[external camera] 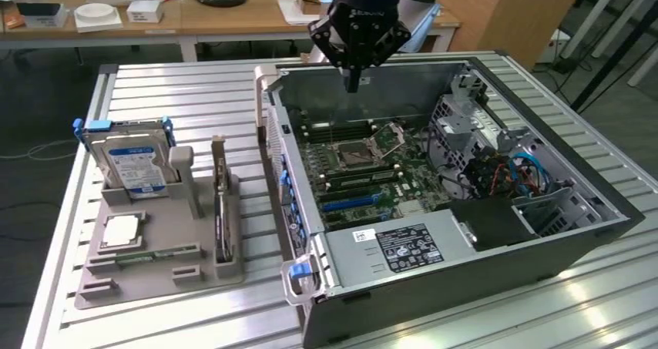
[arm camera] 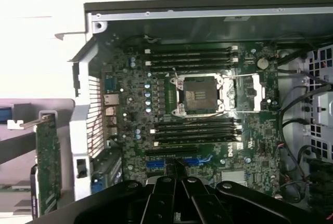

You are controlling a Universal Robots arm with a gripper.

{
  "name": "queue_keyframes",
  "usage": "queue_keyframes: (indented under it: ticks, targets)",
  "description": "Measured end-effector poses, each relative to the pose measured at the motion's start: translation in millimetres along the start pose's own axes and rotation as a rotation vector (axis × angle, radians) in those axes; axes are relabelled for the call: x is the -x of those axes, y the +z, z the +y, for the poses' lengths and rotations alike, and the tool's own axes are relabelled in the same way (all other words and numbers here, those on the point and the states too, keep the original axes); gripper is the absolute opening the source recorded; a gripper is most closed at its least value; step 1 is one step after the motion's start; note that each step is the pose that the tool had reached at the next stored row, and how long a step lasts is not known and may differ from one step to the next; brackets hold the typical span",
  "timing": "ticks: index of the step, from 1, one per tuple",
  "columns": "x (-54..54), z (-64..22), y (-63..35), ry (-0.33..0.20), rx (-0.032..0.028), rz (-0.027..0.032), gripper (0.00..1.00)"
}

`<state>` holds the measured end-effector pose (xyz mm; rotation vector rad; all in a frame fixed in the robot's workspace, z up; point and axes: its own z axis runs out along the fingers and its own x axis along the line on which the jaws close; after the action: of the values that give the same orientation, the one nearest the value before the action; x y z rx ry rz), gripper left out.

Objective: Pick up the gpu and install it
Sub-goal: 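Reach for the gpu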

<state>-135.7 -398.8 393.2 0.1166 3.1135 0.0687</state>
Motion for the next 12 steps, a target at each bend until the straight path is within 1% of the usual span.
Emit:
queue_keyframes:
  ticks: [4, 8, 12]
  targets:
    - [-10.2, -0.8, 0.0, 0.0, 0.0, 0.0, 0.11]
    - [-16.0, -1.2, 0.6, 0.0, 0.0, 0.0001, 0.11]
    - [-19.5, -1.6, 1.1, 0.0, -0.0008, 0.0012, 0.11]
